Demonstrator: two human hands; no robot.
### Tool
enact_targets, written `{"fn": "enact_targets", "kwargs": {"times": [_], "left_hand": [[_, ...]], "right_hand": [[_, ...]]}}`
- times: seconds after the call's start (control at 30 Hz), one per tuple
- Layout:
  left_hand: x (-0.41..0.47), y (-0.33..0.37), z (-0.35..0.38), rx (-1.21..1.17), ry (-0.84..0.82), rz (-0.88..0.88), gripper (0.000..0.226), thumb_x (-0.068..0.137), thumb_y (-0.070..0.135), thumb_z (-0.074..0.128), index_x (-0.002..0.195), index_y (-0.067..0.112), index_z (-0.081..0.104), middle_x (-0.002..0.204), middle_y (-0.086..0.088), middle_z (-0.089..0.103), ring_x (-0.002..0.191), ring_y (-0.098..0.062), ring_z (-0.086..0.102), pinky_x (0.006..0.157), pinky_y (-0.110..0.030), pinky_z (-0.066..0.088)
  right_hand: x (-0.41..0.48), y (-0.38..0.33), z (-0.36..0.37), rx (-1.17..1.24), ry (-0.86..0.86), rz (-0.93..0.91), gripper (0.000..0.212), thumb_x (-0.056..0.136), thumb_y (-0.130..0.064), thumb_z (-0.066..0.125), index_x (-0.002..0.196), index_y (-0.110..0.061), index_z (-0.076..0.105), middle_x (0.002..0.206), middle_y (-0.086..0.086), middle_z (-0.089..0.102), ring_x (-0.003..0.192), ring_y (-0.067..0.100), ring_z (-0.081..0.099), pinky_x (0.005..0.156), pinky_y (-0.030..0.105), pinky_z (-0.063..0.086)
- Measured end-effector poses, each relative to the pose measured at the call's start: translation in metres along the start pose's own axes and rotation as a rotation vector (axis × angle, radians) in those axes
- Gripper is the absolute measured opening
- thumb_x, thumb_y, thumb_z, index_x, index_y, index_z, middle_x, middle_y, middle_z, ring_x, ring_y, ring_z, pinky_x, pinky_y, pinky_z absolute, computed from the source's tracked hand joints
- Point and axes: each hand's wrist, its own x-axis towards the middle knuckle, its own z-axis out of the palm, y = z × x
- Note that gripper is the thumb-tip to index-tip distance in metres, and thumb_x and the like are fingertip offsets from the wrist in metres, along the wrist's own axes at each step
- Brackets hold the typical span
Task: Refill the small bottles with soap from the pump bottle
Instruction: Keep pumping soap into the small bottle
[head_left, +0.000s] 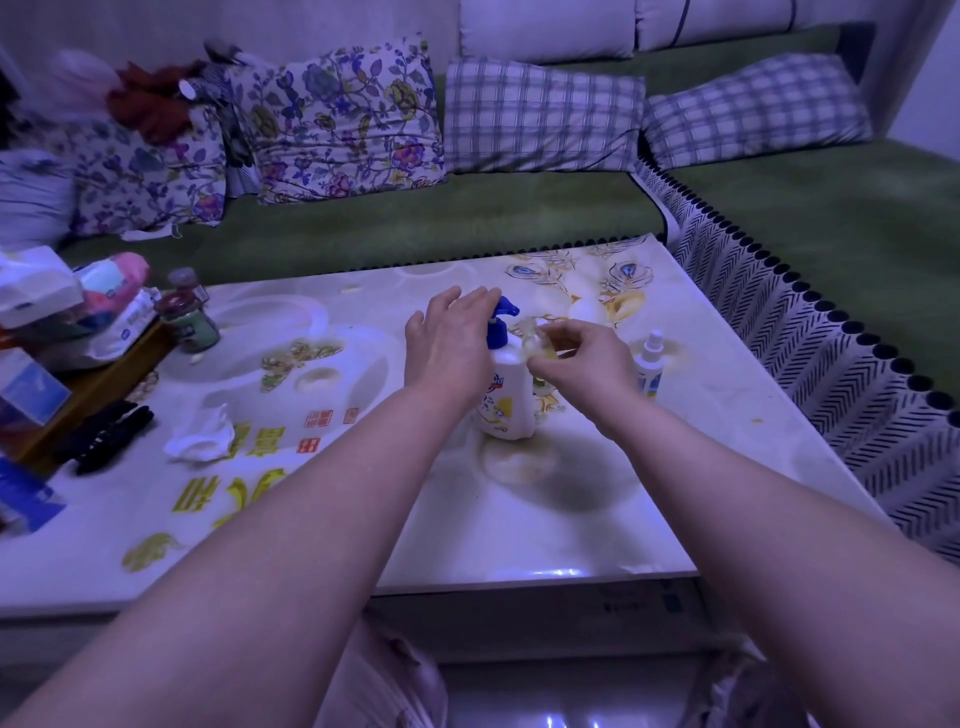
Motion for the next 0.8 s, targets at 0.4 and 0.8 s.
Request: {"fn": "enact_targets", "kwargs": {"times": [0.4, 0.8], "left_hand": [[0.003, 0.000, -0.002, 0.027, 0.004, 0.003, 0.057, 0.086, 0.006, 0.050, 0.138, 0.027, 0.042, 0.142, 0.011, 0.045, 0.140, -0.020, 0.025, 0.110, -0.041, 0.024], [0.005, 0.001, -0.002, 0.159, 0.011, 0.048, 0.051, 0.086, 0.005, 0.047, 0.132, 0.027, 0.046, 0.134, 0.009, 0.052, 0.139, -0.022, 0.025, 0.110, -0.042, 0.022]], "right_hand": [[0.003, -0.012, -0.001, -0.105, 0.038, -0.033, 0.043, 0.072, -0.027, 0.073, 0.114, -0.033, 0.070, 0.107, -0.014, 0.071, 0.097, 0.008, 0.065, 0.088, 0.032, 0.052], [0.006, -0.017, -0.005, -0.229, 0.053, -0.047, 0.044, 0.072, -0.031, 0.069, 0.115, -0.038, 0.069, 0.115, -0.017, 0.070, 0.107, 0.009, 0.063, 0.093, 0.032, 0.049]]}}
